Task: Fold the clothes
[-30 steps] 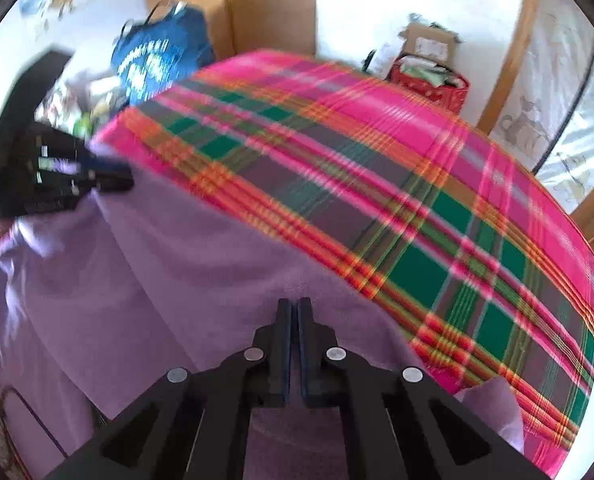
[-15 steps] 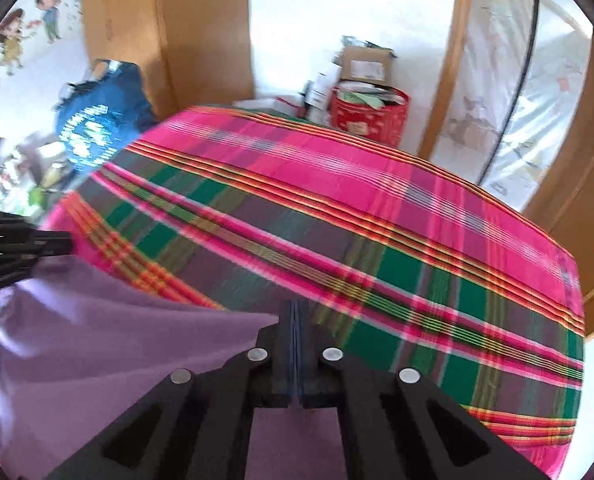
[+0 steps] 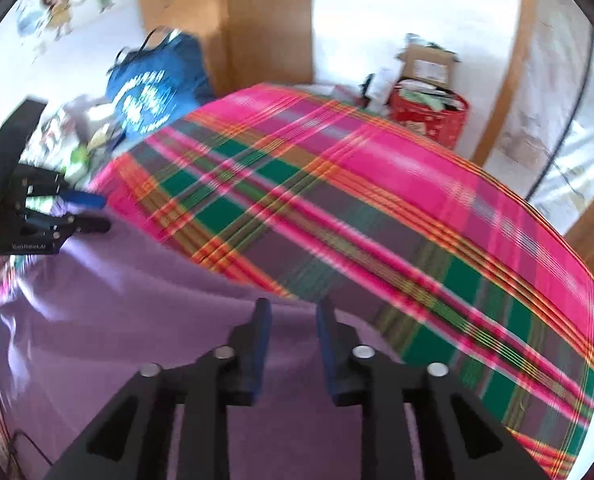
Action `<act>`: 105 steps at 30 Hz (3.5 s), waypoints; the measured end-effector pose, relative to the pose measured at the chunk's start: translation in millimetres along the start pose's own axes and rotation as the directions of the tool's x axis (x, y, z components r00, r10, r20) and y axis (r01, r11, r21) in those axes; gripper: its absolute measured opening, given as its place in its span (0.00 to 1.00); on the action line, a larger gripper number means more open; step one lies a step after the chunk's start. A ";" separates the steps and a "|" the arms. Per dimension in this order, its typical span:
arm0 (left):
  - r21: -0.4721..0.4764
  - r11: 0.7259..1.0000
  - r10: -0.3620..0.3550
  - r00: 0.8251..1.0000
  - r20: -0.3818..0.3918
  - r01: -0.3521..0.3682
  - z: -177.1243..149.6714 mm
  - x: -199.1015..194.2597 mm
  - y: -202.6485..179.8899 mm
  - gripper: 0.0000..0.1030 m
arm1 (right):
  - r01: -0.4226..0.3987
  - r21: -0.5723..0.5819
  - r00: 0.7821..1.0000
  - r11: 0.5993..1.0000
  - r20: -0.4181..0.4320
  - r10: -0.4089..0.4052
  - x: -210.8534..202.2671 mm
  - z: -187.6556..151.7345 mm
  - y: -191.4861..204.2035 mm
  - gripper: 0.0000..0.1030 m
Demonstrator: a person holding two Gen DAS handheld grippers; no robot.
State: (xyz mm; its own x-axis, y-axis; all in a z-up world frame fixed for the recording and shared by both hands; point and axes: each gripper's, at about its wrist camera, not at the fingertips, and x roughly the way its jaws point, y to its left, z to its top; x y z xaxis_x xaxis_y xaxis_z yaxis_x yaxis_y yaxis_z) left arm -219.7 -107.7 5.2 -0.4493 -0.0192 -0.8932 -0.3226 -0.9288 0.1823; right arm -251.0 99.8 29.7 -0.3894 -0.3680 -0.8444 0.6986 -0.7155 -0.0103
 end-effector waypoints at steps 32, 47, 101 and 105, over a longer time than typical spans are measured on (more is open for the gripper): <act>-0.122 0.989 -0.067 0.990 0.122 0.082 9.3 0.1 23.6 0.03 | 0.039 0.106 0.999 0.994 0.023 -0.042 -16.6 -24.1 3.5 0.31; -0.053 0.996 -0.066 0.996 0.055 0.068 20.4 10.2 -3.2 0.30 | 0.277 0.443 0.947 0.853 0.022 -0.320 -116.9 -118.5 -97.1 0.33; -0.103 0.992 0.079 0.997 0.027 -0.075 20.6 4.9 -28.5 0.17 | 0.307 0.658 0.928 0.688 -0.046 -0.369 -154.8 -187.7 -213.3 0.04; -0.105 0.990 0.092 0.995 0.027 -0.089 20.7 5.2 -30.6 0.17 | 0.371 0.641 0.914 0.672 -0.124 -0.387 -133.6 -183.1 -238.0 0.04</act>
State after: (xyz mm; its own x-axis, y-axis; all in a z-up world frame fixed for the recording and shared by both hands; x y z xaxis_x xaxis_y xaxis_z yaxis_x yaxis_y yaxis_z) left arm -229.4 -71.8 3.5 -0.4996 -0.0950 -0.8610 -0.1920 -0.9571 0.2170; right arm -255.3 428.0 46.9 -0.5520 0.0143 -0.8337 -0.0601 -0.9979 0.0227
